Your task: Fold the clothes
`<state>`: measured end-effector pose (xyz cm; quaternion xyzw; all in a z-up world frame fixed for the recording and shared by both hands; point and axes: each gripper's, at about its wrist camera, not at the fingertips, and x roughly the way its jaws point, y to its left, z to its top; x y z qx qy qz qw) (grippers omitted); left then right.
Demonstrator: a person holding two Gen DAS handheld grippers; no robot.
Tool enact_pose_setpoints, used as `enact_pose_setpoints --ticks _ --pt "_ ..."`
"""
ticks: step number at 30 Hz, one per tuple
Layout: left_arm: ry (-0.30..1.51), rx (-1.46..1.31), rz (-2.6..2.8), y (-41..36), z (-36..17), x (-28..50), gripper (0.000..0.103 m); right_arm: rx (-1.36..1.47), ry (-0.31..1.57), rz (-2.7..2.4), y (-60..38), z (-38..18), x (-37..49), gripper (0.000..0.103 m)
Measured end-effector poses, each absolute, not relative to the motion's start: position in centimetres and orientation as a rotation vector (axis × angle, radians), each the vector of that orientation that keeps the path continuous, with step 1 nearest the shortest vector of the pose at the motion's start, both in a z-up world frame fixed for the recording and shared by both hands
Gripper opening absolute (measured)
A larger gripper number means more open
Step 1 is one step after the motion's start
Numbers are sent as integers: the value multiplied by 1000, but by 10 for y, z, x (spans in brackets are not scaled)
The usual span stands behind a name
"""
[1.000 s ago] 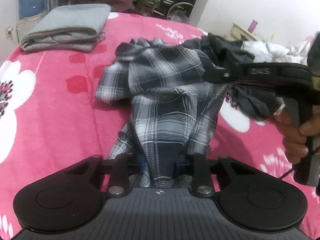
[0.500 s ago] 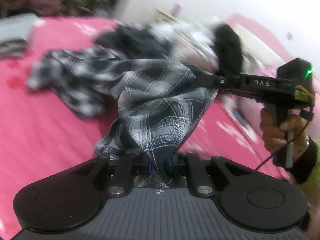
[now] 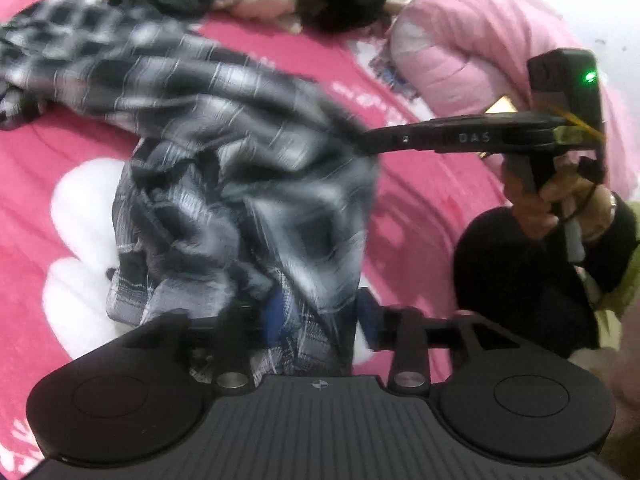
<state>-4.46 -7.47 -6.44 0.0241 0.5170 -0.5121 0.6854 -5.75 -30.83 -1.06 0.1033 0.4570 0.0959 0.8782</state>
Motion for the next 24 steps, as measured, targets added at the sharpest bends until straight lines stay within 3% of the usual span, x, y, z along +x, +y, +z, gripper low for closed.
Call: enact_pose_setpoints --ticks 1,5,6,9,12,17,24 --pt "1152 32 -1154 -69 -60 -43 58 211 939 192 -310 -4 -59 35" --pt "1115 -50 -1165 -44 -46 -31 74 210 861 177 -316 20 -48 46" --pt "1103 -59 -1150 -39 -43 -26 76 223 852 189 -315 22 -40 55" --pt "1067 -56 -1042 -32 -45 -10 78 256 848 250 -300 19 -9 61" --pt "1057 -74 -913 -19 -54 13 78 222 863 325 -268 8 27 76" --pt "1067 -120 -727 11 -73 49 78 83 890 367 -211 -14 80 79" --pt "1091 -200 -703 29 -82 63 78 -195 916 416 -142 -54 132 95"
